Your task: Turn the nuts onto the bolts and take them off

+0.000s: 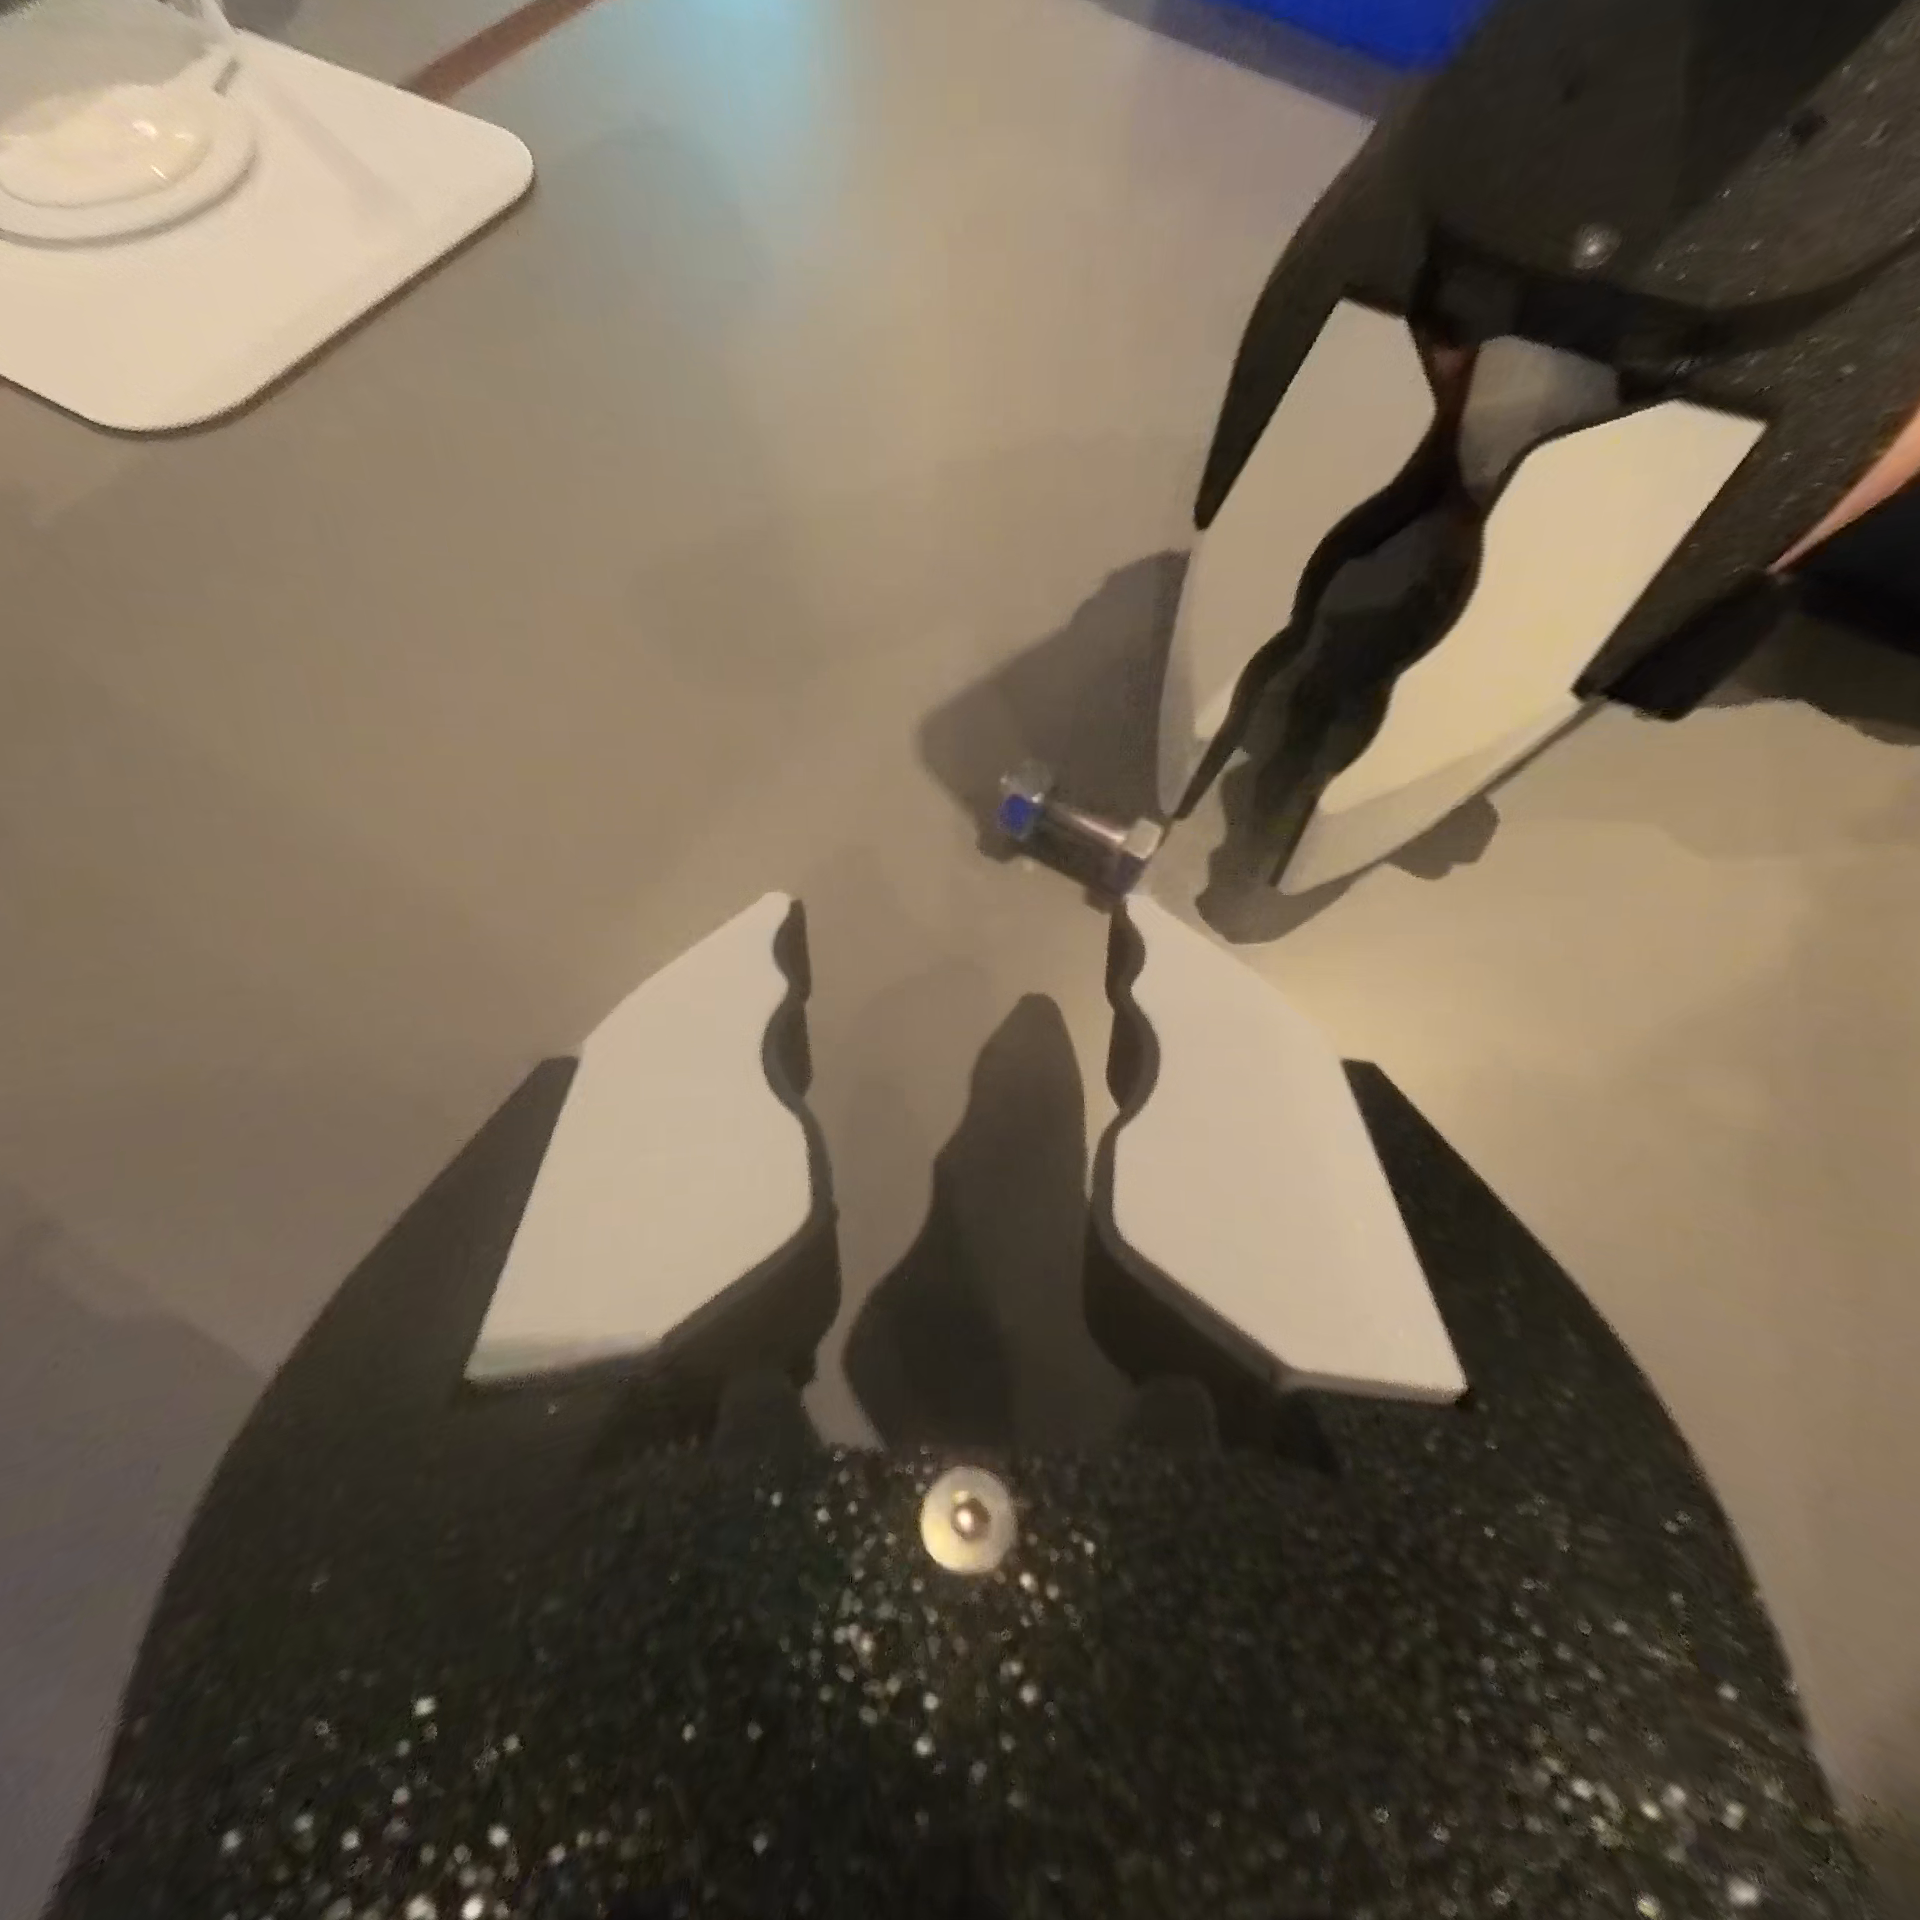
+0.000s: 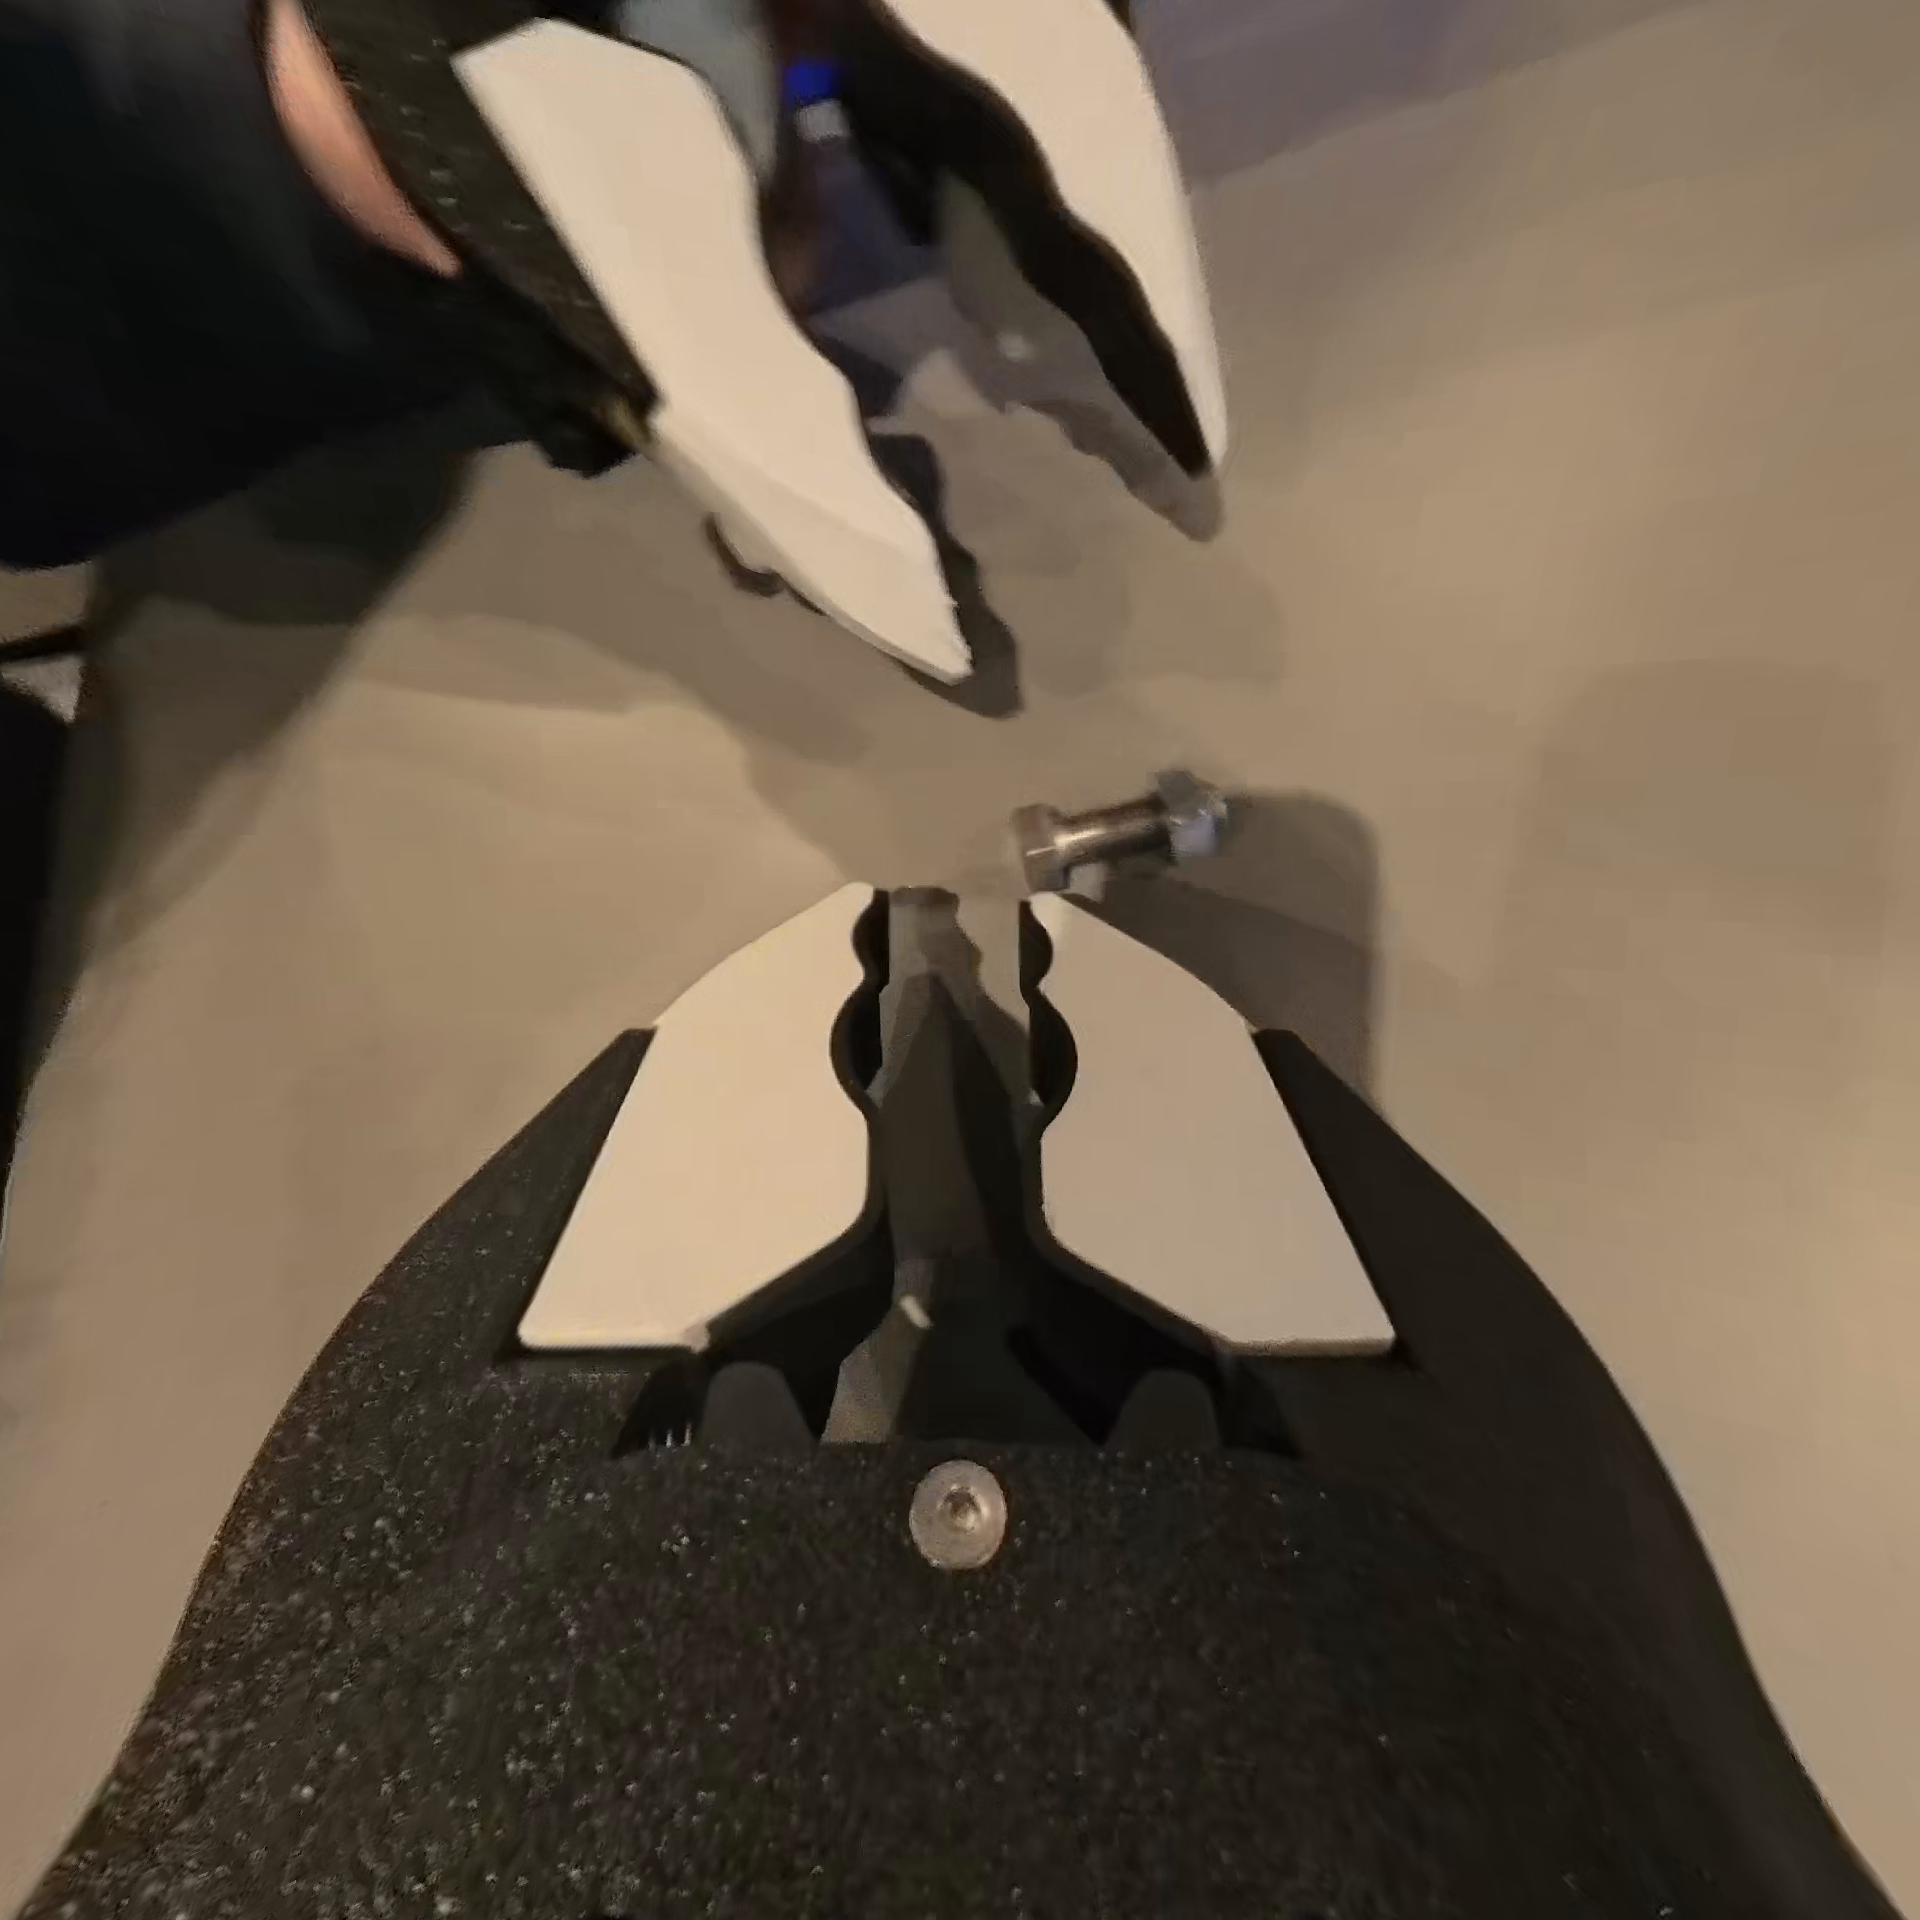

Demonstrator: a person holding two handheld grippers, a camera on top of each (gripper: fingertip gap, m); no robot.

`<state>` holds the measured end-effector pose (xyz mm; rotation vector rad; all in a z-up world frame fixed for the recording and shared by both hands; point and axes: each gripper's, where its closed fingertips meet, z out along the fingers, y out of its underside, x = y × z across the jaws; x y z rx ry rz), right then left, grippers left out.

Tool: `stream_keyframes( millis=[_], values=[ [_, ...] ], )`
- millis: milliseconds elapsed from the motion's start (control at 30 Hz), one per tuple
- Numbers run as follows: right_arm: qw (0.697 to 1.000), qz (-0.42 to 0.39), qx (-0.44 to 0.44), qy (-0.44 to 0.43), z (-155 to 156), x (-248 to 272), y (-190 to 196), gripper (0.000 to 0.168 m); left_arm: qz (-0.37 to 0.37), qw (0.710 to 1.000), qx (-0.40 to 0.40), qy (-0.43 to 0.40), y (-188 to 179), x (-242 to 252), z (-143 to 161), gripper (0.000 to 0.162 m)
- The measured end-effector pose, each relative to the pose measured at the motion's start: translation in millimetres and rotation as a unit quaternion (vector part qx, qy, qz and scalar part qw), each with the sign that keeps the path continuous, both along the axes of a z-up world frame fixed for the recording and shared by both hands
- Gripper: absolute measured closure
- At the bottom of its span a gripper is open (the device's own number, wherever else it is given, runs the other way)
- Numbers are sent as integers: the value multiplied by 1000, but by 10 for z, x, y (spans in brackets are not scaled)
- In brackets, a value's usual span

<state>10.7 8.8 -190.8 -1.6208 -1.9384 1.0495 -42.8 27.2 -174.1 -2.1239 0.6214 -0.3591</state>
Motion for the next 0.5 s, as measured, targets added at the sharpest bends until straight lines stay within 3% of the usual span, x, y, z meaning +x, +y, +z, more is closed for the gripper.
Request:
stream_keyframes(
  millis=[167,300,500],
  values=[
    [999,-25,11,30,92,17,157,149,-21,999,-45,14,-88,134,-116,116],
    [998,-33,-32,45,127,-9,167,149,-21,995,-73,57,-124,226,-262,112],
    [999,-9,12,35,22,-141,56,150,-18,996,-69,61,-131,254,-221,111]
  ],
)
